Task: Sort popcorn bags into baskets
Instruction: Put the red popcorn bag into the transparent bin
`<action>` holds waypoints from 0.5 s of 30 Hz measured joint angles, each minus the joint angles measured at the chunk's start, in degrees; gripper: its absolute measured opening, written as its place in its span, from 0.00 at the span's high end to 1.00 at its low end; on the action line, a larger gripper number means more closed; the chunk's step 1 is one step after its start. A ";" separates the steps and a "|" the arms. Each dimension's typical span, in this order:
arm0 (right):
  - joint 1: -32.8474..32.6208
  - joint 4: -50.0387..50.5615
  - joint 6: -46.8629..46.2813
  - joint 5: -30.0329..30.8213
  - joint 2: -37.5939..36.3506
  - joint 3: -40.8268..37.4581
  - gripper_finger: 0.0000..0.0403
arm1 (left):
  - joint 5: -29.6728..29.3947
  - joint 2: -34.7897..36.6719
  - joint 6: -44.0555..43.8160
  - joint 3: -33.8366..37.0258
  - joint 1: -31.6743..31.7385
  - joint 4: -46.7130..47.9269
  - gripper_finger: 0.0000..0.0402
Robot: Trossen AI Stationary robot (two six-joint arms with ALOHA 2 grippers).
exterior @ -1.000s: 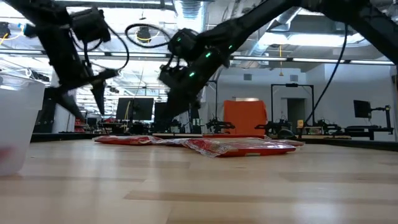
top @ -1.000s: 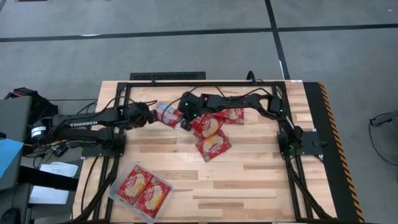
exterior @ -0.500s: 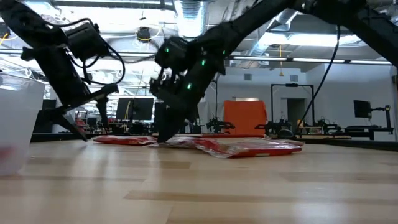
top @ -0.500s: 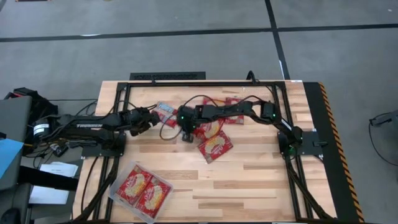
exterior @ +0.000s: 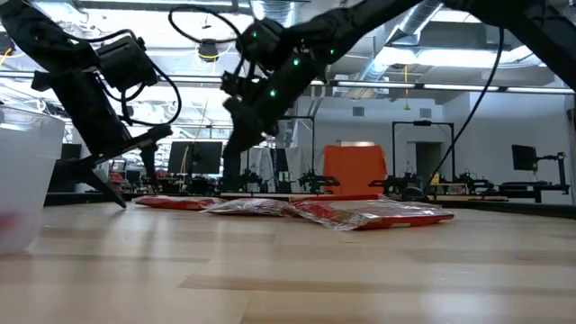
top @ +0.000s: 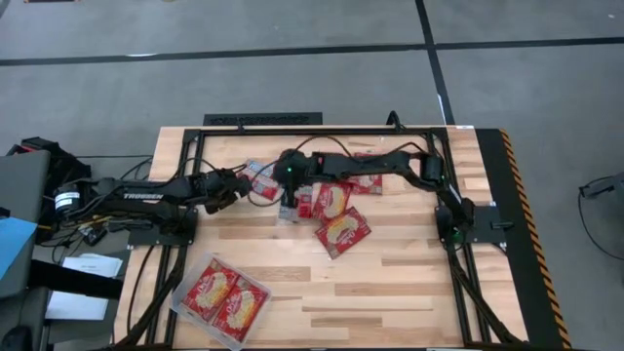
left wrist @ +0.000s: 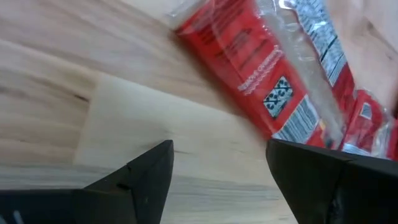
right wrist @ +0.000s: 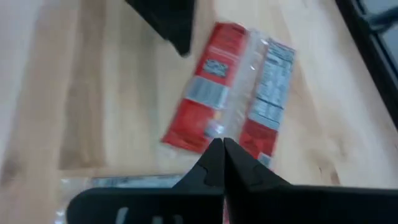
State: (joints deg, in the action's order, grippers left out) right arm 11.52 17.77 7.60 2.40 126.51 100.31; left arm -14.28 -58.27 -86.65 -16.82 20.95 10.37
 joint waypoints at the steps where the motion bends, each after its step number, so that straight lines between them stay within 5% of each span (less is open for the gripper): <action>1: 0.44 0.03 0.02 -0.37 0.50 0.00 0.98 | -0.02 -0.01 0.00 0.00 0.00 -0.20 0.39; 15: 1.65 -2.34 -0.59 -3.67 7.99 0.49 0.98 | -0.22 0.04 -0.65 -0.02 0.00 -1.33 0.39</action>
State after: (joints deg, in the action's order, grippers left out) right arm 13.17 15.43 7.01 -1.27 134.50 100.81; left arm -14.50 -58.24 -87.31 -16.84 20.95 9.04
